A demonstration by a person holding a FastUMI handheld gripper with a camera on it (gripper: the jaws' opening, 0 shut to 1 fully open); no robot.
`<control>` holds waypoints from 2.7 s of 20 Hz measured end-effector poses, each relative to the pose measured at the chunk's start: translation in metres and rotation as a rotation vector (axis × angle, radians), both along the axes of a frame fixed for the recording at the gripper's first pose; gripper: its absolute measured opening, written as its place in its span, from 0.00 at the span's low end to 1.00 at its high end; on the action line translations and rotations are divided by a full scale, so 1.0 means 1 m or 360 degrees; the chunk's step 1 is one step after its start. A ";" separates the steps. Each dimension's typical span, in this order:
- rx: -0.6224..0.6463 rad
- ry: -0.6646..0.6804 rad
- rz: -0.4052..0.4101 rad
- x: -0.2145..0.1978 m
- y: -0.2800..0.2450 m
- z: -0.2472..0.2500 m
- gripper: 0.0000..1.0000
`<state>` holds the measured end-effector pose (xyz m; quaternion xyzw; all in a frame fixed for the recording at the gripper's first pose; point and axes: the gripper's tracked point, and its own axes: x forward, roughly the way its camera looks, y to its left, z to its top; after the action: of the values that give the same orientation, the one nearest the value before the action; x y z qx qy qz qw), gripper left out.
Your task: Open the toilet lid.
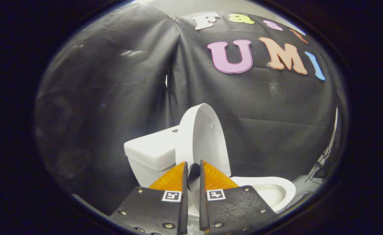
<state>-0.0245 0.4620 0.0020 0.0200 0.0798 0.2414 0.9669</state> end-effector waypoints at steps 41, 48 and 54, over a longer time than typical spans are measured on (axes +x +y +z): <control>0.0214 -0.0145 -0.0461 -0.003 -0.261 0.066 1.00; 0.0030 -0.0156 -0.0596 -0.018 -0.344 0.050 1.00; -0.0084 -0.0224 -0.0667 -0.041 -0.392 0.046 1.00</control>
<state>-0.0655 0.0699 0.0484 -0.0062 0.0125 0.0338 0.9993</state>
